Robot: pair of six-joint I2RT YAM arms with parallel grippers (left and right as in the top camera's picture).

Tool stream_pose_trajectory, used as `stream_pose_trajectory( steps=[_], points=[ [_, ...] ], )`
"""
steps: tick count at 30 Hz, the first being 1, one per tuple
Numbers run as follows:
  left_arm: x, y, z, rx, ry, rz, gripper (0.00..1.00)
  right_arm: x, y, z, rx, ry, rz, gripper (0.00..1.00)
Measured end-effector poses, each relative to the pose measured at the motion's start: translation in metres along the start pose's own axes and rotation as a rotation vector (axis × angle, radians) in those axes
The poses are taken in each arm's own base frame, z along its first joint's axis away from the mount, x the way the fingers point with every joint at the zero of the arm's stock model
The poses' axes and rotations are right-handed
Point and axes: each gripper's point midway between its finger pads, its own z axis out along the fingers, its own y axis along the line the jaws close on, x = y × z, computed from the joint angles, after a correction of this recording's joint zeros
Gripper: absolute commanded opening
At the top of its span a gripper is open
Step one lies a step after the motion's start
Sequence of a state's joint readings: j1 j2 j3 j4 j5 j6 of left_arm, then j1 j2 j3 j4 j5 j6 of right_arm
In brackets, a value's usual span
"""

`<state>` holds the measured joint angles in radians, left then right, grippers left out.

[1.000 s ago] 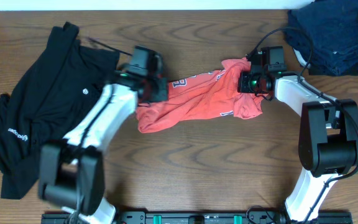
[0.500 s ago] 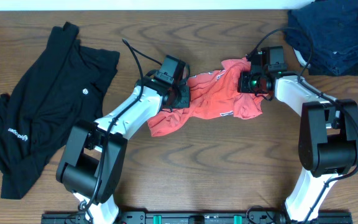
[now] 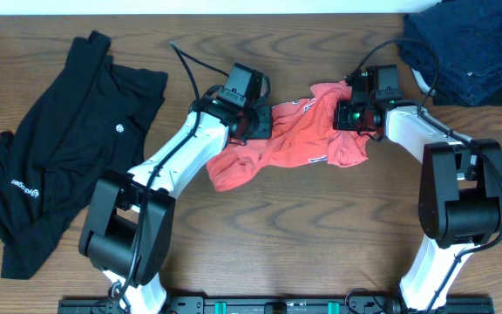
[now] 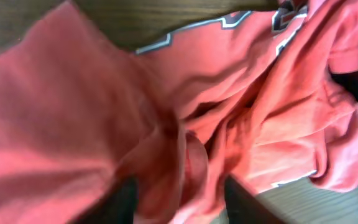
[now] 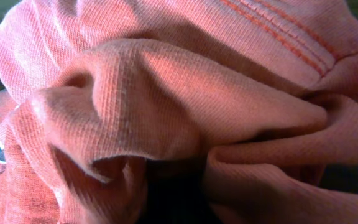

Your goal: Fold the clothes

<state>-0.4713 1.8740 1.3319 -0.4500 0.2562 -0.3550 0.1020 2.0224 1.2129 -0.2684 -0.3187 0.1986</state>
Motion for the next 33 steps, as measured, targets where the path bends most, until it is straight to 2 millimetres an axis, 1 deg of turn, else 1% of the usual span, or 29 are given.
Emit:
stream_pose_trajectory(
  steps=[3, 6, 8, 11, 16, 17, 19, 20, 21, 22, 24, 25, 26, 30, 33],
  points=[
    [0.009, -0.002, 0.000, -0.002, 0.032, 0.013, 0.97, 0.000, 0.000, 0.000, 0.000, 0.000, 0.000, 0.01],
    [0.021, 0.002, 0.000, -0.016, 0.083, 0.007, 0.98, 0.000, 0.000, 0.000, 0.000, 0.000, 0.000, 0.01],
    [0.029, 0.011, -0.004, -0.037, 0.120, -0.010, 0.98, 0.000, 0.000, 0.000, 0.000, 0.000, 0.000, 0.01],
    [0.036, 0.033, -0.015, -0.082, 0.163, -0.060, 0.98, 0.000, 0.000, 0.000, 0.000, 0.000, 0.000, 0.01],
    [0.030, 0.076, -0.036, -0.141, 0.167, -0.161, 0.99, 0.000, 0.000, 0.000, 0.000, 0.000, 0.000, 0.01],
    [0.029, 0.082, -0.038, -0.149, 0.165, -0.171, 0.94, 0.000, 0.000, 0.000, 0.000, 0.000, 0.000, 0.01],
    [0.028, 0.092, -0.041, -0.161, 0.163, -0.182, 0.72, 0.000, 0.000, 0.000, 0.000, 0.000, 0.000, 0.01],
    [0.027, 0.094, -0.041, -0.167, 0.161, -0.180, 0.52, 0.000, 0.000, 0.000, 0.000, 0.000, 0.000, 0.01],
    [0.027, 0.095, -0.042, -0.171, 0.160, -0.173, 0.36, 0.000, 0.000, 0.000, 0.000, 0.000, 0.000, 0.01],
    [0.027, 0.096, -0.042, -0.172, 0.160, -0.164, 0.25, 0.000, 0.000, 0.000, 0.000, 0.000, 0.000, 0.01],
    [0.027, 0.095, -0.041, -0.172, 0.163, -0.157, 0.13, 0.000, 0.000, 0.000, 0.000, 0.000, 0.000, 0.01],
    [0.028, 0.094, -0.041, -0.172, 0.166, -0.155, 0.08, 0.000, 0.000, 0.000, 0.000, 0.000, 0.000, 0.01],
    [0.030, 0.093, -0.041, -0.173, 0.172, -0.149, 0.06, 0.000, 0.000, 0.000, 0.000, 0.000, 0.000, 0.01],
    [0.035, 0.093, -0.034, -0.183, 0.197, -0.132, 0.06, 0.000, 0.000, 0.000, 0.000, 0.000, 0.000, 0.01],
    [0.040, 0.101, -0.026, -0.221, 0.217, -0.130, 0.06, 0.000, 0.000, 0.000, 0.000, 0.000, 0.000, 0.01]
  ],
)
